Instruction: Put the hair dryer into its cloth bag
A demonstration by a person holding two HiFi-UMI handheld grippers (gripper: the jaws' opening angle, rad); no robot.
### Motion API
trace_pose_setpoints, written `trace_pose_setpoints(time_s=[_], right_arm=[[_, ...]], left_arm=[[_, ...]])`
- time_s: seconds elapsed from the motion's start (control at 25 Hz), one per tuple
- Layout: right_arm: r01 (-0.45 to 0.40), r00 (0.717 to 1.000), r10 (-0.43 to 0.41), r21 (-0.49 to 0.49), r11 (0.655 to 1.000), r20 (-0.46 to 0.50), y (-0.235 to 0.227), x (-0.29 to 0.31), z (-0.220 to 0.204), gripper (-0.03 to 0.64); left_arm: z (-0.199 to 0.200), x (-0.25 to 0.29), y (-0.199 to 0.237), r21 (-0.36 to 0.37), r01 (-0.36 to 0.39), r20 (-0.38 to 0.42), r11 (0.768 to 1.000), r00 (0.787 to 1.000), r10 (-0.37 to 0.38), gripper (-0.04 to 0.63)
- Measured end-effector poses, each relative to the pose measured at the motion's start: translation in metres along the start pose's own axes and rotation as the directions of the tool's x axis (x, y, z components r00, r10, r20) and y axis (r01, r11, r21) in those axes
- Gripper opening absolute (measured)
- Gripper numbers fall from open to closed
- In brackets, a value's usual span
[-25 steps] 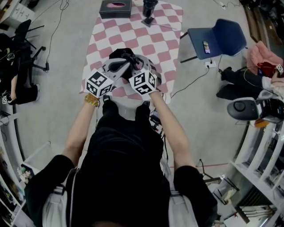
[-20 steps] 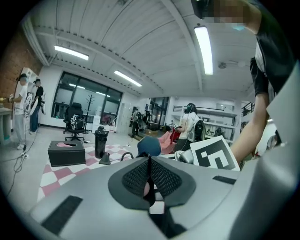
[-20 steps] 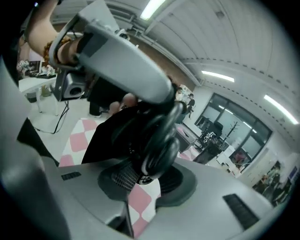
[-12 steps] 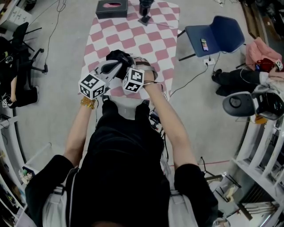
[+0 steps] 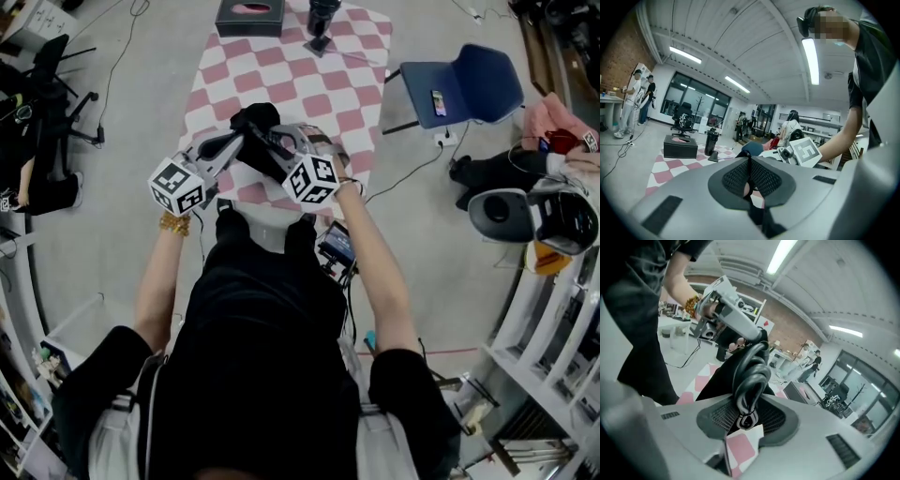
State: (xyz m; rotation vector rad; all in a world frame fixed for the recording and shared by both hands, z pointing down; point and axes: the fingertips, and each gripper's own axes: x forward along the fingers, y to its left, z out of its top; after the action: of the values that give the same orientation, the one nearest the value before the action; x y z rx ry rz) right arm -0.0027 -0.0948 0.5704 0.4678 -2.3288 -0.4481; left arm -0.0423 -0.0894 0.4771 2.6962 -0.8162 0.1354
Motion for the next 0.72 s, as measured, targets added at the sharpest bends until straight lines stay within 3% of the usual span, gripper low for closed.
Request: trace_pose_setpoints(time_s=[0.16, 0.4, 0.6, 0.72], right_arm=[[-0.028, 0.996, 0.019, 0.101, 0.994, 0.091, -0.004, -0.004, 0.018, 0.129], [-0.149, 0.988, 0.153, 0.141, 0.979, -0.016, 0.013, 0.027, 0.017, 0.120], [-0.143, 0.990, 0.144, 0.112, 0.983, 0.005, 0.006, 0.022, 0.026, 0.126], [-0.140, 0.989, 0.128, 0.187, 0.972, 0.077, -0.003, 0.006, 0.025, 0.201]], left_arm=[[0.004, -0.003, -0.002, -0.010, 0.021, 0.011, 1.000, 1.000, -0.021, 0.021], [-0.009, 0.002, -0.016, 0.101, 0.085, -0.096, 0.991, 0.993, -0.076, 0.021], [0.000, -0.015, 0.007, -0.017, 0.011, 0.011, 1.000, 1.000, -0.011, 0.021], [0.006, -0.021, 0.011, -0.013, -0.006, 0.022, 1.000, 1.000, 0.006, 0.021]])
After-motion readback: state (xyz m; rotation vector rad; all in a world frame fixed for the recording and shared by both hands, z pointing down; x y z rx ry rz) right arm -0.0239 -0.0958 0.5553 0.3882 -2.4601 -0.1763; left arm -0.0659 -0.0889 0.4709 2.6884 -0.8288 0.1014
